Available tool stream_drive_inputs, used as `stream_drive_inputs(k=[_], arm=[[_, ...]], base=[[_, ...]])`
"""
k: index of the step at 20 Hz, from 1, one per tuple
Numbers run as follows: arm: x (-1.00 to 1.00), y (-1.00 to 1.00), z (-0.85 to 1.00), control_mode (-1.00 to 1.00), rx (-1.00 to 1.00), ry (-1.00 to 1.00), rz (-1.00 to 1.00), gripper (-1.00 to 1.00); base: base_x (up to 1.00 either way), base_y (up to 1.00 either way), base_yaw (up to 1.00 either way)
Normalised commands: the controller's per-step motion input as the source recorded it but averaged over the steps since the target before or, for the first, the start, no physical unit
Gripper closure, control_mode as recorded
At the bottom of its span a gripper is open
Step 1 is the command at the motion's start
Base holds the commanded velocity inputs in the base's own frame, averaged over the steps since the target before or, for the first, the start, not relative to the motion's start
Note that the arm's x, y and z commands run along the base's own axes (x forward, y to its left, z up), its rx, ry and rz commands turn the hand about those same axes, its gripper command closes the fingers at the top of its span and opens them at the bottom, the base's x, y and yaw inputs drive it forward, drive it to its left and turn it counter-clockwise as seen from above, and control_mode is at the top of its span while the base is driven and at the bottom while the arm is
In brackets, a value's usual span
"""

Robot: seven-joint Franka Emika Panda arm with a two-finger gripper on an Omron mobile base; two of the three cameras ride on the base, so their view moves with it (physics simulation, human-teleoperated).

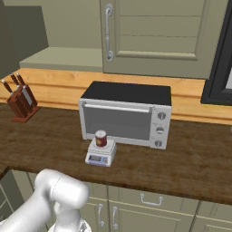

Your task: Pick the canned food and place it on the digital scale for weighing, and close the cabinet.

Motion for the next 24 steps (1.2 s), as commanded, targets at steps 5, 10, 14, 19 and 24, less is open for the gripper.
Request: stream_drive_inputs(k=[5, 10, 14, 19, 24], arm=[[1.00, -0.03, -0.09, -1.00, -0.04, 0.07, -0.04, -1.00], [0.97, -0.24, 0.00, -1.00, -0.03, 0.13, -0.18, -1.00], [0.96, -0.37, 0.00, -1.00, -0.04, 0.22, -0.22, -1.00], [0.88, -0.86, 0.01, -1.00, -0.01, 0.16, -0.27, -1.00], [0.46, -1.00, 0.07, -1.00, 0.00, 0.01, -0.32, -1.00]], base=[[0.00, 0.00, 0.00], [0.00, 0.00, 0.00], [0.00, 0.00, 0.00], [0.00, 0.00, 0.00], [0.00, 0.00, 0.00]])
